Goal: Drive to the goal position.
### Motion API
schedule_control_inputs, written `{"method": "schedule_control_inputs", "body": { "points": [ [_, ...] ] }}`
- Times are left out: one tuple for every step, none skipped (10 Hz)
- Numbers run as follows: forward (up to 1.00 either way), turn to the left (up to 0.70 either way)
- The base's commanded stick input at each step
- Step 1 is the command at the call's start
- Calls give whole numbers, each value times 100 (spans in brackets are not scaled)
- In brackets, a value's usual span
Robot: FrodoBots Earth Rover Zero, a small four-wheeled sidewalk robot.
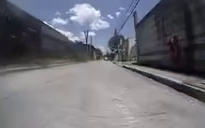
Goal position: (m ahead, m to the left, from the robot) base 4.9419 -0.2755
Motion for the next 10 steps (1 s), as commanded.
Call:
{"method": "schedule_control_inputs", "body": {
  "points": [
    [85,-34],
    [85,-26],
    [85,-5],
    [85,0],
    [85,0],
    [85,0],
    [85,0],
    [85,0],
    [85,0],
    [85,0]
  ]
}}
